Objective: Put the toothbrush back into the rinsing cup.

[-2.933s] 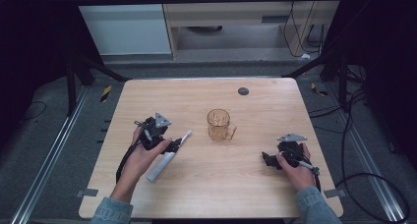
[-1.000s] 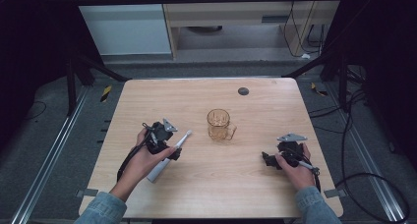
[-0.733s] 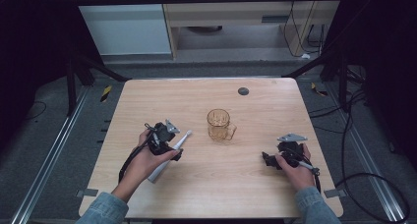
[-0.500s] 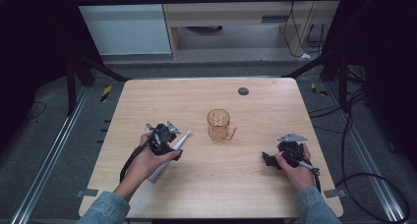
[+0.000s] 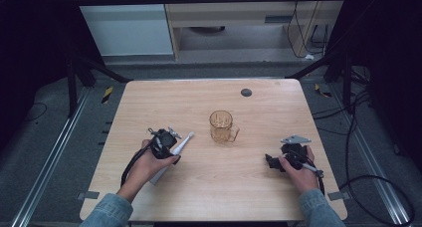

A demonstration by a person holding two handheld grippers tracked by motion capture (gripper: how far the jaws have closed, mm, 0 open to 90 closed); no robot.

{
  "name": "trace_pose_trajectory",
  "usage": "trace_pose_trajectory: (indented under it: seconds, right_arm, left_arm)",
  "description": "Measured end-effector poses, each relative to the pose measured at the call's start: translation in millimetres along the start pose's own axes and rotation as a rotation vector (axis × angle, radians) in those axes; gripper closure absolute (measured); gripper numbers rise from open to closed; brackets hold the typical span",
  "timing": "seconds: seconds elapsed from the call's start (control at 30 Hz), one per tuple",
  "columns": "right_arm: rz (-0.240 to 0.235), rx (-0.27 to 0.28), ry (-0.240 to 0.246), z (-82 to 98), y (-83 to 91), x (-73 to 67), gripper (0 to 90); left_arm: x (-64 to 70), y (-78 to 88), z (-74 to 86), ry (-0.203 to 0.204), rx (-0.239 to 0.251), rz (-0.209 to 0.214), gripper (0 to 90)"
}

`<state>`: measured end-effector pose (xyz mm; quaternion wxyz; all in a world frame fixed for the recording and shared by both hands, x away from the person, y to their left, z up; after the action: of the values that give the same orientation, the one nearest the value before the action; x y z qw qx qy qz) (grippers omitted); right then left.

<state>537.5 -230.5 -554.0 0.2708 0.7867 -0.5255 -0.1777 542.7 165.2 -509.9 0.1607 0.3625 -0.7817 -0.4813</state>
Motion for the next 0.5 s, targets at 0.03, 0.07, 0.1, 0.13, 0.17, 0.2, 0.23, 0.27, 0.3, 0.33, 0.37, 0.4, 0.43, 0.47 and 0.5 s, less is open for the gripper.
trace_pose_trajectory:
  seconds: [0.03, 0.07, 0.1, 0.13, 0.17, 0.2, 0.23, 0.27, 0.3, 0.33, 0.37, 0.4, 0.43, 0.47, 0.5]
  right_arm:
    - [0.000, 0.000, 0.001, 0.0, 0.0, 0.0, 0.5]
    - [0.000, 0.000, 0.000, 0.0, 0.0, 0.0, 0.6]
    - [0.000, 0.000, 0.000, 0.0, 0.0, 0.0, 0.5]
    - [0.000, 0.001, 0.001, 0.0, 0.0, 0.1, 0.5]
    - [0.000, 0.001, 0.001, 0.0, 0.0, 0.1, 0.6]
    - [0.000, 0.000, 0.001, 0.0, 0.0, 0.1, 0.6]
    - [0.000, 0.000, 0.001, 0.0, 0.0, 0.0, 0.6]
    - [0.000, 0.000, 0.000, 0.0, 0.0, 0.0, 0.6]
    - [0.000, 0.000, 0.001, 0.0, 0.0, 0.0, 0.6]
    - [0.000, 0.000, 0.001, 0.0, 0.0, 0.0, 0.5]
    - [0.000, 0.000, 0.000, 0.0, 0.0, 0.0, 0.6]
    - [0.000, 0.000, 0.001, 0.0, 0.0, 0.0, 0.6]
    - [0.000, 0.000, 0.001, 0.0, 0.0, 0.0, 0.5]
    - [0.000, 0.001, 0.003, 0.0, -0.1, 0.2, 0.5]
    - [-0.001, 0.000, 0.000, 0.0, 0.0, -0.1, 0.5]
  left_arm:
    - [0.2, -1.5, 0.0, 0.004, -0.004, 0.006, 46.1]
    - [0.7, -2.3, -0.2, -0.002, -0.008, 0.008, 46.4]
    - [1.3, -2.4, -0.4, -0.008, -0.014, 0.007, 46.7]
    - [1.8, -2.8, -0.6, -0.014, -0.016, 0.001, 46.7]
    - [2.2, -2.9, -0.8, -0.015, -0.017, 0.001, 46.7]
    - [2.3, -2.9, -1.0, -0.016, -0.017, 0.000, 46.7]
    - [2.4, -3.1, -0.8, -0.016, -0.020, 0.000, 46.7]
    - [2.0, -3.9, -0.4, -0.015, -0.025, -0.001, 46.7]
    - [1.4, -5.1, 0.4, -0.015, -0.033, -0.001, 46.7]
    - [0.8, -6.6, 1.6, -0.015, -0.045, 0.004, 46.6]
    - [0.6, -8.2, 2.4, -0.013, -0.052, 0.010, 46.6]
    - [0.9, -9.6, 2.8, -0.013, -0.055, 0.015, 46.8]
    - [1.1, -10.8, 2.9, -0.017, -0.060, 0.013, 46.9]
    - [1.0, -11.9, 2.6, -0.020, -0.063, 0.010, 46.9]
    - [0.7, -12.7, 2.1, -0.021, -0.063, 0.010, 47.1]
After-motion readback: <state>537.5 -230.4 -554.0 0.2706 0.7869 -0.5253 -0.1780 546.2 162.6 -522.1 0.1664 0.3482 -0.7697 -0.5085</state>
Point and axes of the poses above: each handheld gripper's, and its own axes: y roughly backward along the jaws, z roughly out of its underside, x roughly to its right, the point moved 6 cm from there along -y, roughly forward along the jaws, and after that the axes turned 6 degrees about x, right-handed, at the moved point
